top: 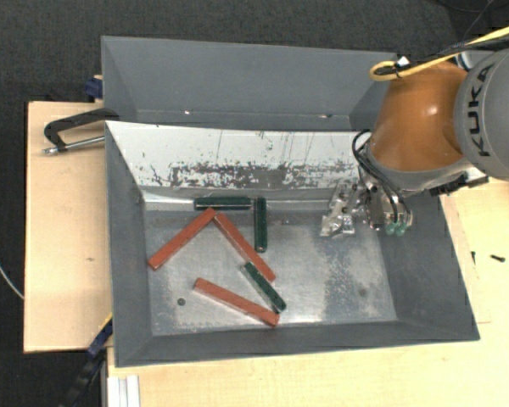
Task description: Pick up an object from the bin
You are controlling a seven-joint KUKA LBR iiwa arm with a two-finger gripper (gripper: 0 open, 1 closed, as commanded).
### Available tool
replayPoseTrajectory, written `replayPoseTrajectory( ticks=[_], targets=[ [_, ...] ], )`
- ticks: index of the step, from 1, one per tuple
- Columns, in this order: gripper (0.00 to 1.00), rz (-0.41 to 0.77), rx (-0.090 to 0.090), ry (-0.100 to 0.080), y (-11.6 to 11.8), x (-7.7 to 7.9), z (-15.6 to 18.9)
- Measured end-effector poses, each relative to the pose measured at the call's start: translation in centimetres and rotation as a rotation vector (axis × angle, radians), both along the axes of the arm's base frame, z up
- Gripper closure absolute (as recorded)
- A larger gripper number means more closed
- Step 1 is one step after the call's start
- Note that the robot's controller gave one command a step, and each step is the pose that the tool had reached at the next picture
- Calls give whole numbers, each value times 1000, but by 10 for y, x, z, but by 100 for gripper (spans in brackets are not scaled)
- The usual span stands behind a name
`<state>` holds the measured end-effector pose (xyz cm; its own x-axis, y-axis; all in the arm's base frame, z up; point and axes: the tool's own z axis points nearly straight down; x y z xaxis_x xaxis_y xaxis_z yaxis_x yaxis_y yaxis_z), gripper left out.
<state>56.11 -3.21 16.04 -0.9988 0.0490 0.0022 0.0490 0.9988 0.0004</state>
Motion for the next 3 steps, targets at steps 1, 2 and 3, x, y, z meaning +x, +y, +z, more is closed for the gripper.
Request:
replayPoseTrajectory(
  ticks=[1, 2, 3],
  targets=[
    [100, 2, 1, -3, 1, 1, 1],
    [100, 27, 0, -2, 3, -3, 39],
    [100, 25, 0, -6, 3, -1, 99]
  ],
)
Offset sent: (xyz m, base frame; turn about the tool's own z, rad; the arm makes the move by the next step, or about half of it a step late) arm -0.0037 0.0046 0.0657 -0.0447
